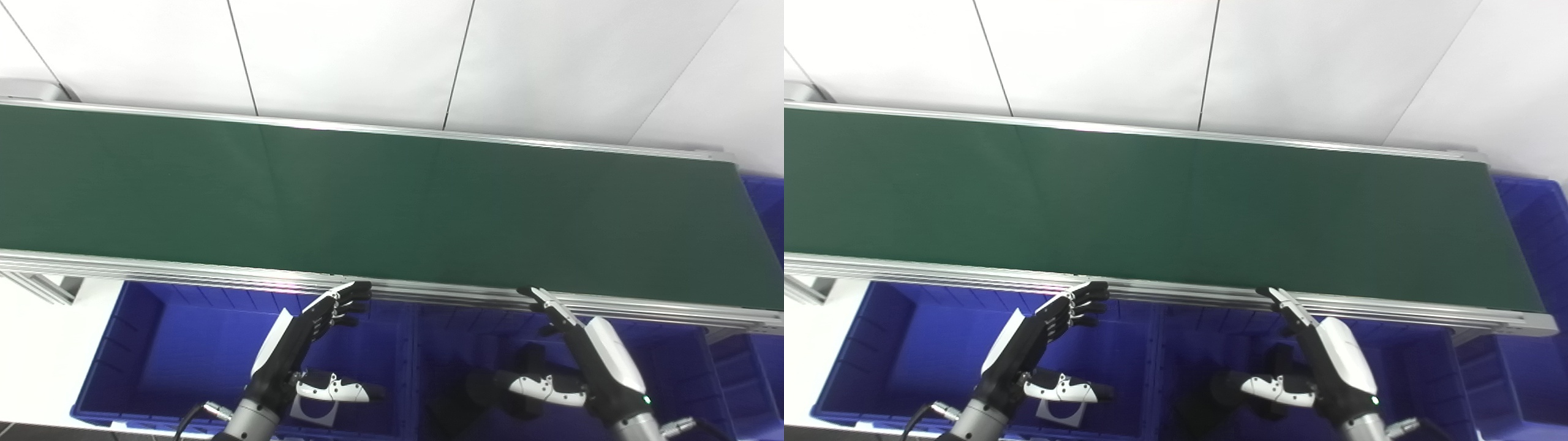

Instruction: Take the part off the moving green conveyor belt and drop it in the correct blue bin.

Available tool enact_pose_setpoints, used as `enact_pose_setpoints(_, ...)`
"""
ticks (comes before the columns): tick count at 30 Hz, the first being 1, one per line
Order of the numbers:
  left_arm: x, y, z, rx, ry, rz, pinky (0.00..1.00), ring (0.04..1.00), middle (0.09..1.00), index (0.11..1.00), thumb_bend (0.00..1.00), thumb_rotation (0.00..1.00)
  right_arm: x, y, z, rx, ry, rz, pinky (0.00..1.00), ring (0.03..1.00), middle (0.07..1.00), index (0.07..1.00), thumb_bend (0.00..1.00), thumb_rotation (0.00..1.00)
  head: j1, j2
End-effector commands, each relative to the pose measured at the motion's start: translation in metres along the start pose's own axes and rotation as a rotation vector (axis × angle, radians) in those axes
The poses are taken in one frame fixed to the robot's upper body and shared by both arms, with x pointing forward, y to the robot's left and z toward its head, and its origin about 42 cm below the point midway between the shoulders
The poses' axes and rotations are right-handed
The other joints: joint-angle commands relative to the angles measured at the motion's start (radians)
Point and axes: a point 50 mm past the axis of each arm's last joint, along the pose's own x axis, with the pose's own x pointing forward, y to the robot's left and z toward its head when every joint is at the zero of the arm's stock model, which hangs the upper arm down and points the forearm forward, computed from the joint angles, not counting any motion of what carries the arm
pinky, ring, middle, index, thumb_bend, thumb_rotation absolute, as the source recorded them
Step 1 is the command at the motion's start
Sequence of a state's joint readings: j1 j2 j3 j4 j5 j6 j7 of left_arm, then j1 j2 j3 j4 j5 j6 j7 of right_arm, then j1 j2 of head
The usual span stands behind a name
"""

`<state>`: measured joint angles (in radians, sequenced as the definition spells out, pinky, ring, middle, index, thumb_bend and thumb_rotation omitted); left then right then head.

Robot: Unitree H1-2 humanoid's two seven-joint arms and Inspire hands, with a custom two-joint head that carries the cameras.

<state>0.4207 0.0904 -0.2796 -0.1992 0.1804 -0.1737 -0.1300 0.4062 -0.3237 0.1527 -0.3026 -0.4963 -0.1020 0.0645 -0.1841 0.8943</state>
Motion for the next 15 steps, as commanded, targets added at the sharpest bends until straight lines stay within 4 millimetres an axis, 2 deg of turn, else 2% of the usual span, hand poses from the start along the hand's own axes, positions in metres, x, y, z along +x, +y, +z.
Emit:
enact_pose_setpoints(1, -0.001, 0.003, 0.01, -0.015, -0.044, 0.014, 0.72, 0.78, 0.829, 0.825, 0.84, 0.06, -0.003, 0.003, 0.019, 0.031, -0.111, -0.062, 0.65, 0.817, 0.925, 0.904, 0.78, 0.48, 0.003, -0.001)
enact_pose_setpoints(5, -0.003, 0.006, 0.009, -0.012, -0.036, 0.013, 0.72, 0.783, 0.838, 0.823, 0.84, 0.07, -0.005, 0.02, 0.026, 0.121, -0.177, -0.104, 0.71, 0.824, 0.89, 0.894, 0.76, 0.44, 0.012, 0.001)
enact_pose_setpoints(9, -0.005, 0.007, 0.01, -0.01, -0.028, 0.013, 0.73, 0.793, 0.842, 0.823, 0.84, 0.07, -0.004, 0.039, 0.031, 0.246, -0.218, -0.104, 0.67, 0.827, 0.884, 0.912, 0.77, 0.47, 0.018, 0.0)
enact_pose_setpoints(15, -0.006, 0.009, 0.009, -0.023, -0.02, 0.013, 0.75, 0.812, 0.863, 0.831, 0.83, 0.06, -0.006, 0.061, 0.036, 0.383, -0.181, -0.066, 0.71, 0.836, 0.888, 0.942, 0.81, 0.44, 0.037, -0.002)
